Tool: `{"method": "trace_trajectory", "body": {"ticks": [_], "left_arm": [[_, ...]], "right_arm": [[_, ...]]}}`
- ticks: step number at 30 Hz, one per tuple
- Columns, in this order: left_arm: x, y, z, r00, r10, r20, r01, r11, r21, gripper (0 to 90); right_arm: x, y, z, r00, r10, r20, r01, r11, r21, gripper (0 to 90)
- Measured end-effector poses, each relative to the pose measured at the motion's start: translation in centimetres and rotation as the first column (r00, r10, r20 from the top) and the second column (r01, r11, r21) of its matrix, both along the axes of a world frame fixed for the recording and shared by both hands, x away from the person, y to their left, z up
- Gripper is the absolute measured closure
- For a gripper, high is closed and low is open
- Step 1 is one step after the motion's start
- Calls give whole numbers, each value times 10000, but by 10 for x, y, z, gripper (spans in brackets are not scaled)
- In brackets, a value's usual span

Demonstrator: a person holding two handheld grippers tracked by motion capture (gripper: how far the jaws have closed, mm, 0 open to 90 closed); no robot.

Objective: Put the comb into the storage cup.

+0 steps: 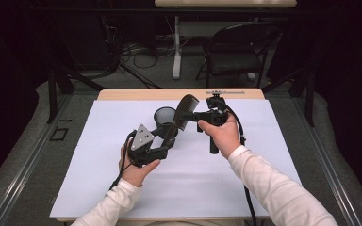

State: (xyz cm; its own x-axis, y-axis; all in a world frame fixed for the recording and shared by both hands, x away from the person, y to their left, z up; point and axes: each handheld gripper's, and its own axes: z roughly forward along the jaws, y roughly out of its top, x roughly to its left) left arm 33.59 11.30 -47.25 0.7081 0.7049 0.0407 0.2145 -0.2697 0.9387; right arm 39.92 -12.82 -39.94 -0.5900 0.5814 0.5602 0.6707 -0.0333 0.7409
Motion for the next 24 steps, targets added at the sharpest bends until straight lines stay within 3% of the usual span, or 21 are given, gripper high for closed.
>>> {"method": "trace_trajectory", "body": {"ticks": [5, 10, 20, 24], "left_arm": [[0, 0, 0, 9999, 113, 71, -114, 9998, 170, 370], [1, 1, 0, 9995, 120, -302, -118, 9999, 73, 367], [2, 5, 3, 9994, 123, -332, -125, 9999, -61, 238], [2, 6, 3, 9994, -54, -345, 53, 10000, -6, 229]], "right_arm": [[1, -2, 0, 9999, -67, 90, 68, 10000, -42, 870], [2, -3, 1, 9999, -119, 58, 120, 9999, -67, 870], [5, -7, 6, 9993, -287, 237, 291, 9995, -149, 870], [6, -9, 6, 9992, -343, 214, 346, 9993, -171, 870]]}}
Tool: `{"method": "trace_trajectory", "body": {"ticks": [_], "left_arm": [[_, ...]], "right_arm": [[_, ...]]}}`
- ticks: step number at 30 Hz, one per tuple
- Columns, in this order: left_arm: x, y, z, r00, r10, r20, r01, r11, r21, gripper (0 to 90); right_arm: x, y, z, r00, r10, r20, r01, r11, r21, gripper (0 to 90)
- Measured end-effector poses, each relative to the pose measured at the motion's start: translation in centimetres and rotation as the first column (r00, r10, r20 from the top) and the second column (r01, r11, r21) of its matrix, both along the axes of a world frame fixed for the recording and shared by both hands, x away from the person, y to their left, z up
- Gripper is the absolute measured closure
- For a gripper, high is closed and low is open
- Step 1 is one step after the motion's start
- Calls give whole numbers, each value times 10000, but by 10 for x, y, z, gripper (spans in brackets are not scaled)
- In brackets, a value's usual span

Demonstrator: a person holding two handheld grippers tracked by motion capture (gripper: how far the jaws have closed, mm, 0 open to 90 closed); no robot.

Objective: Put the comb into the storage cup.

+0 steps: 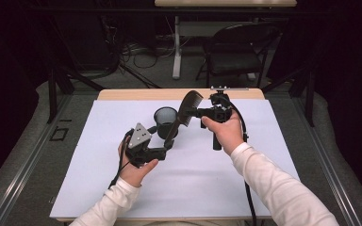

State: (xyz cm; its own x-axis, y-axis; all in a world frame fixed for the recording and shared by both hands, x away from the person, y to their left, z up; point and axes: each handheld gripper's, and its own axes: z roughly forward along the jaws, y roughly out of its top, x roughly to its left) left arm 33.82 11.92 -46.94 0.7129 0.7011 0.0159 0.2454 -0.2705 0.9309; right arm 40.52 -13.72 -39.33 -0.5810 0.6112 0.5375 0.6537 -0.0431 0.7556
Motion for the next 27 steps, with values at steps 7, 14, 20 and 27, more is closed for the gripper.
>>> {"method": "trace_trajectory", "body": {"ticks": [7, 14, 20, 27], "left_arm": [[1, 0, 0, 9998, 53, -193, -52, 10000, 17, 207], [5, 2, -1, 9990, 70, -435, -80, 9997, -233, 179], [8, 3, -2, 9968, 326, -735, -344, 9991, -242, 179], [11, 4, -2, 9951, 300, -943, -351, 9980, -525, 155]], "right_arm": [[3, -2, 1, 10000, -39, 29, 39, 10000, -44, 870], [6, -3, 2, 10000, -73, 49, 74, 9998, -201, 870], [10, -3, 4, 10000, -87, 23, 88, 9998, -187, 870], [13, -4, 6, 9999, -163, 37, 164, 9994, -304, 869]]}}
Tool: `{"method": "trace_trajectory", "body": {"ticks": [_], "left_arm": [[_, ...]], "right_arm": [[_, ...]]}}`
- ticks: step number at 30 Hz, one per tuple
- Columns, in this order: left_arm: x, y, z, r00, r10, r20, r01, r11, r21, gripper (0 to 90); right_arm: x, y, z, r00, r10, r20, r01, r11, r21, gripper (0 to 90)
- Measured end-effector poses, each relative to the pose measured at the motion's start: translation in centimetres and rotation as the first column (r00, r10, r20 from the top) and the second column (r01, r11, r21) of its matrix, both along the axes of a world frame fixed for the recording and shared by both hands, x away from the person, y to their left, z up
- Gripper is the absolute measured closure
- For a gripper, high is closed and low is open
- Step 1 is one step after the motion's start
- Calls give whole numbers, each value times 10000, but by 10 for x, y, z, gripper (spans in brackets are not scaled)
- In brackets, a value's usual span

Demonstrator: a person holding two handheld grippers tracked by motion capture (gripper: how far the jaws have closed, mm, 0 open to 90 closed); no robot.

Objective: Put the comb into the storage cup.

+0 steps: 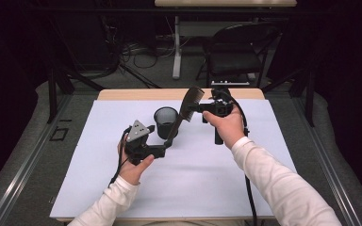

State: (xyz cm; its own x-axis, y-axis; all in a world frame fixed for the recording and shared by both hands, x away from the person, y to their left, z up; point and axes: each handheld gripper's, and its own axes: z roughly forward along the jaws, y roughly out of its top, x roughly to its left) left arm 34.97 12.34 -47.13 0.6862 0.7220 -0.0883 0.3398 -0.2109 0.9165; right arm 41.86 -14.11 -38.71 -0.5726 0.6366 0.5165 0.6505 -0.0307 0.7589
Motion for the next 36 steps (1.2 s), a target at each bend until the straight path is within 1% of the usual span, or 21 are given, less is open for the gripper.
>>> {"method": "trace_trajectory", "body": {"ticks": [5, 8, 11, 14, 17, 18, 22, 24, 26, 36], "left_arm": [[0, 1, 0, 10000, 26, -91, -28, 9999, -162, 147], [1, 2, 1, 9997, -170, -163, 166, 9994, -295, 96], [0, 2, 2, 9996, -281, -101, 279, 9992, -269, 68], [-2, 2, 3, 9986, -520, -107, 517, 9982, -307, 2], [-3, 2, 3, 9975, -709, -63, 706, 9968, -367, 4], [-3, 2, 3, 9975, -703, -83, 699, 9966, -427, 4], [-3, 3, 4, 9979, -645, -95, 640, 9969, -447, 4], [-2, 2, 4, 9984, -545, -146, 538, 9976, -427, 4], [-1, 3, 3, 9986, -508, -161, 503, 9982, -312, 4], [1, 8, 4, 9991, -373, -206, 366, 9987, -341, 3]], "right_arm": [[1, -3, 3, 9998, -116, 182, 118, 9999, -109, 869], [2, -5, 5, 9997, -168, 195, 169, 9998, -84, 869], [2, -6, 5, 9996, -220, 183, 222, 9997, -103, 869], [2, -7, 7, 9994, -265, 214, 267, 9996, -116, 869], [2, -8, 8, 9991, -307, 304, 312, 9994, -180, 869], [1, -8, 8, 9990, -322, 322, 328, 9993, -200, 869], [2, -8, 9, 9985, -341, 424, 356, 9988, -331, 869], [2, -8, 9, 9982, -341, 496, 362, 9984, -432, 869], [1, -6, 10, 9974, -308, 645, 349, 9974, -633, 869], [2, -4, 16, 9939, -255, 1072, 370, 9935, -1072, 869]]}}
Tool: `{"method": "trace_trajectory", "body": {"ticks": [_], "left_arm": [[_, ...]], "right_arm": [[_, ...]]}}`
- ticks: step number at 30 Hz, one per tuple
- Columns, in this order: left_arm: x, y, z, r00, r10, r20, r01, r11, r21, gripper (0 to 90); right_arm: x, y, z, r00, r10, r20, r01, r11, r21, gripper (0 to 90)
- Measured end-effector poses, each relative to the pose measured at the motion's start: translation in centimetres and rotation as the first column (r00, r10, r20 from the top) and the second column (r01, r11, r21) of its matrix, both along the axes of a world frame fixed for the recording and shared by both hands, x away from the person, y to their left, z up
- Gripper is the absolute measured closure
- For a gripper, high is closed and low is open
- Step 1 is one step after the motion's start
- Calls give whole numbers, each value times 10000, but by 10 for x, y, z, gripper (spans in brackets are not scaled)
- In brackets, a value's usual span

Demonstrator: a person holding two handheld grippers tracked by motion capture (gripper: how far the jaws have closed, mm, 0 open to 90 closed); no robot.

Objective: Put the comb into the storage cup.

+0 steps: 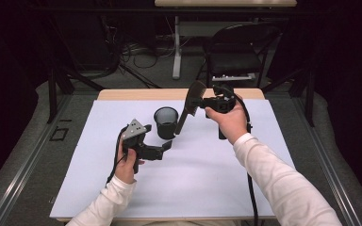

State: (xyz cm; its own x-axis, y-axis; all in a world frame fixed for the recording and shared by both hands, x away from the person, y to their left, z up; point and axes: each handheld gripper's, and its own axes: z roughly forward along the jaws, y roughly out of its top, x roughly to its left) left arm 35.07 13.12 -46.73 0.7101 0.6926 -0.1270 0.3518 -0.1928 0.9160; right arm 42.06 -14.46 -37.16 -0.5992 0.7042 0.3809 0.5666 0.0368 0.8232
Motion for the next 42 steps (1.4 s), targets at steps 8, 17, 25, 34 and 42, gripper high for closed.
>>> {"method": "trace_trajectory", "body": {"ticks": [8, 17, 25, 34, 42], "left_arm": [[0, 3, 1, 10000, -35, -10, 35, 9999, -105, 4], [0, 5, 2, 10000, -55, -3, 55, 10000, -13, 3], [-1, 5, 2, 10000, -49, -26, 49, 10000, -24, 4], [0, 6, 2, 10000, 3, -34, -3, 10000, 11, 4], [0, 6, 2, 10000, 20, -46, -20, 10000, -26, 4]], "right_arm": [[2, 2, 4, 9996, -110, 258, 118, 9994, -337, 869], [2, 3, 13, 9966, -234, 785, 307, 9951, -937, 869], [4, 6, 19, 9942, -290, 1040, 416, 9919, -1203, 869], [10, 9, 25, 9894, -420, 1387, 616, 9882, -1400, 869], [18, 11, 28, 9886, -600, 1384, 781, 9885, -1291, 869]]}}
